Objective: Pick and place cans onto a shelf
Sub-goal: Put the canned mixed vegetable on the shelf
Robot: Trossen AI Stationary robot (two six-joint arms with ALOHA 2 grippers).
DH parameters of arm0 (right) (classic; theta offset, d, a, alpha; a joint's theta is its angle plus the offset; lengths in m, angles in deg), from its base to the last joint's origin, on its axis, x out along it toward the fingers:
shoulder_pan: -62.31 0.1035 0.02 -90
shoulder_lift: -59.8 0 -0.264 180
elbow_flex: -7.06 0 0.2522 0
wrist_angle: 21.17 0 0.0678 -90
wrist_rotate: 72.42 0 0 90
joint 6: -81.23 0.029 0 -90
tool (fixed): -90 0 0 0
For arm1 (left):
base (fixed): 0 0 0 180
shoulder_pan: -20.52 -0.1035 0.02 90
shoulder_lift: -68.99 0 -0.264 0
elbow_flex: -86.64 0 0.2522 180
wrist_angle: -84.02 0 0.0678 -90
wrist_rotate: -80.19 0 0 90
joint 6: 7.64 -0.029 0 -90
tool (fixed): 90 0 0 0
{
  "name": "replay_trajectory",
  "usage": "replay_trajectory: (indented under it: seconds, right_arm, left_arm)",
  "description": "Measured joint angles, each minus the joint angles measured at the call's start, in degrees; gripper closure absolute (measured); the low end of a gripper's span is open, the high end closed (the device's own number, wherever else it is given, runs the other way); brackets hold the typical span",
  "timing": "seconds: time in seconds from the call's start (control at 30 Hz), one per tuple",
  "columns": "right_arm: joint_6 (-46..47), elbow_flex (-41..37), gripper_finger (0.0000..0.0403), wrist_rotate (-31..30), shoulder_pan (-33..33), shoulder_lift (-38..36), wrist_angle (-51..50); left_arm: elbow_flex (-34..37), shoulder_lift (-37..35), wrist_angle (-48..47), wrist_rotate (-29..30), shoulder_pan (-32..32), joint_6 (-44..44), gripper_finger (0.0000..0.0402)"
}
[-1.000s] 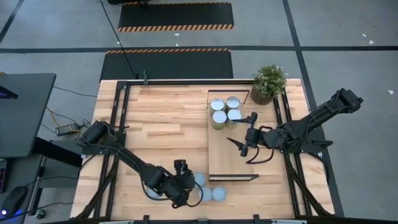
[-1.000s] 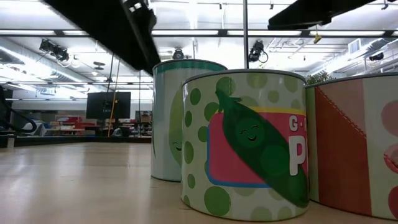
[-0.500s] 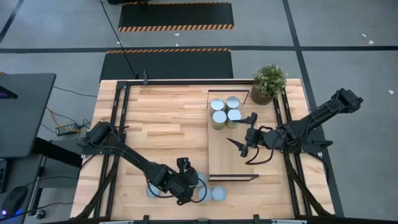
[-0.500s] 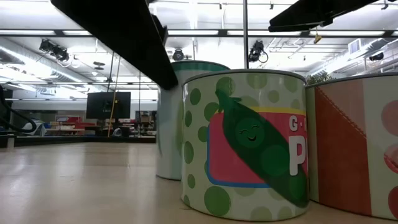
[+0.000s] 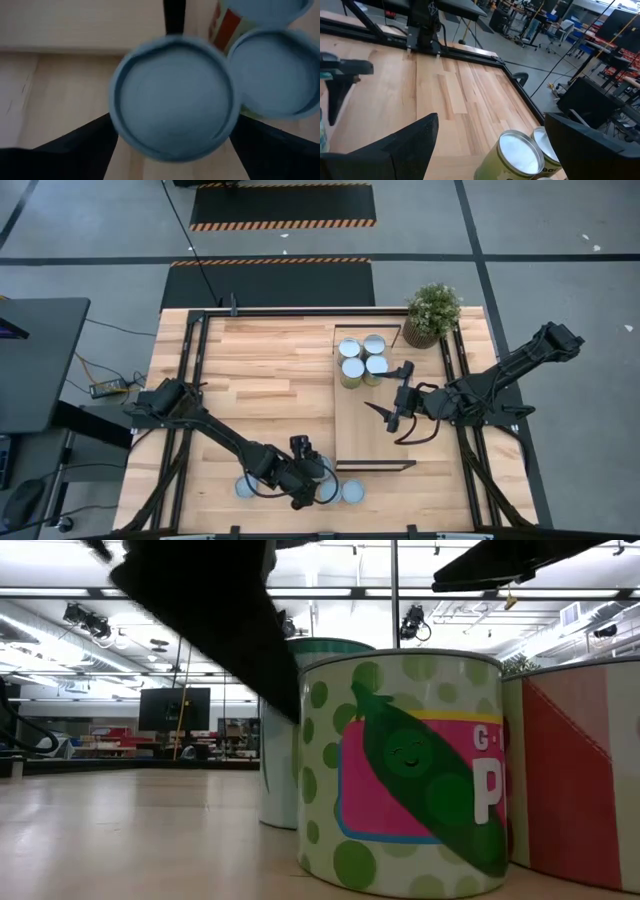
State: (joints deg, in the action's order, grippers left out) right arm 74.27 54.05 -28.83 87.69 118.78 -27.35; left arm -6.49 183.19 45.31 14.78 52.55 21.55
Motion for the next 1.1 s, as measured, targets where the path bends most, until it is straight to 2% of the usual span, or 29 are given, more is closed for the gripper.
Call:
replay_trajectory:
  seconds: [0.27, 0.4, 0.67, 0.8, 0.9, 1.1]
  right_arm:
    - [0.00, 0.00, 0.0030, 0.02, 0.00, 0.02, -0.10]
    - [-0.05, 0.00, 0.0030, 0.02, 0.00, 0.02, -0.16]
    - [-0.05, 0.00, 0.0030, 0.02, 0.00, 0.02, -0.11]
    - [-0.09, 0.00, 0.0030, 0.02, 0.00, 0.02, 0.04]
    - [-0.19, 0.00, 0.0030, 0.04, 0.00, 0.02, 0.09]
    - [-0.44, 0.02, 0.0030, 0.04, -0.02, 0.02, 0.15]
  left_arm:
    - [-0.07, 0.24, 0.81, 0.42, -0.26, 0.51, 0.0107]
    - [-0.07, 0.24, 0.75, 0.88, -0.26, 0.35, 0.0128]
    - [-0.06, -2.19, -7.06, -0.46, 0.00, 0.53, 0.0129]
    - [-0.04, -4.97, -11.76, 3.55, -0.02, -0.23, 0.0129]
    - [-0.04, -6.89, -11.73, 7.11, -0.92, -3.41, 0.0129]
    - [-0.04, -8.99, -8.36, 6.92, -5.92, -11.70, 0.0128]
